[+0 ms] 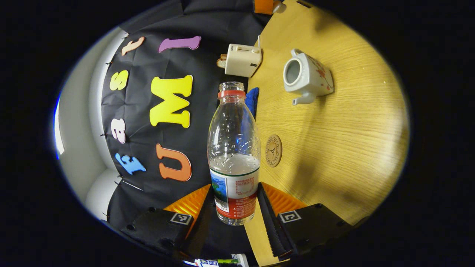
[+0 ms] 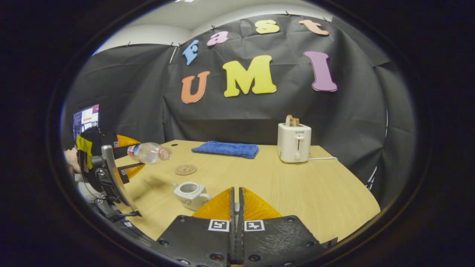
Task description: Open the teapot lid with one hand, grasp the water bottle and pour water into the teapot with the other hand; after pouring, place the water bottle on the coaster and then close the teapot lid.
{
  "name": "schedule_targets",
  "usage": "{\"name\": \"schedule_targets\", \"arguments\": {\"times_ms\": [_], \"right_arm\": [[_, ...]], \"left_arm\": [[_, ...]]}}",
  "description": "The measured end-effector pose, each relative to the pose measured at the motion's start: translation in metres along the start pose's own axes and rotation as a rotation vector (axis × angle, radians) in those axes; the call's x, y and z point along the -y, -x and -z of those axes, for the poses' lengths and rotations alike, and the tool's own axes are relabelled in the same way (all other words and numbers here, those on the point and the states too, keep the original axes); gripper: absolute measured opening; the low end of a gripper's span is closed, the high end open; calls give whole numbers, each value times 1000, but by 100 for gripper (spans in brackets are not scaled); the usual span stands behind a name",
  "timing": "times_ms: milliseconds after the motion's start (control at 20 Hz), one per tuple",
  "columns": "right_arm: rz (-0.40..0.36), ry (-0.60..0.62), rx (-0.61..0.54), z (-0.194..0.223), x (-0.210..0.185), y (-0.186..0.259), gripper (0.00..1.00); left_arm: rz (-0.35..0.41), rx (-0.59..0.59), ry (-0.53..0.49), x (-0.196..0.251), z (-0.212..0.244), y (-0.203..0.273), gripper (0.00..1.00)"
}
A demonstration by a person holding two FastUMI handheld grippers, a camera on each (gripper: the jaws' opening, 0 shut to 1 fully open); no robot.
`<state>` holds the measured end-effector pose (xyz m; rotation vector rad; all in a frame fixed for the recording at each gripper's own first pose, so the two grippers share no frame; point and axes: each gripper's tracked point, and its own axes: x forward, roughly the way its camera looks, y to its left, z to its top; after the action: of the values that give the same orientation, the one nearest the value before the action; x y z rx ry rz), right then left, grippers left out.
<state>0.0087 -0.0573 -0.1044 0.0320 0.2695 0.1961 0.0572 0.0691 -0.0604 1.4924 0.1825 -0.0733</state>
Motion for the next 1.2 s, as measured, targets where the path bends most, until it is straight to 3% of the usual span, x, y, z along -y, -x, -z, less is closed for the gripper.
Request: {"name": "schedule_targets", "arguments": {"times_ms": [450, 600, 800, 850, 900, 1200], "right_arm": [[-1, -8, 5, 4, 8, 5, 0], [-5, -14, 3, 5, 9, 7, 0], [1, -13, 11, 4, 12, 10, 0], [3, -14, 12, 5, 13, 9, 0], [3, -16, 11, 5, 14, 10, 0], [-5, -19, 7, 8, 12, 11, 0]], "left_arm": [[-31, 18, -226, 1, -16, 6, 70], [-37, 27, -255, 0, -20, 4, 74], [-44, 26, -301, -1, -24, 3, 70], [-51, 28, -317, -3, -27, 1, 74], [-62, 31, -337, -5, -30, 1, 70], [-73, 23, -387, -10, -33, -4, 70]]}}
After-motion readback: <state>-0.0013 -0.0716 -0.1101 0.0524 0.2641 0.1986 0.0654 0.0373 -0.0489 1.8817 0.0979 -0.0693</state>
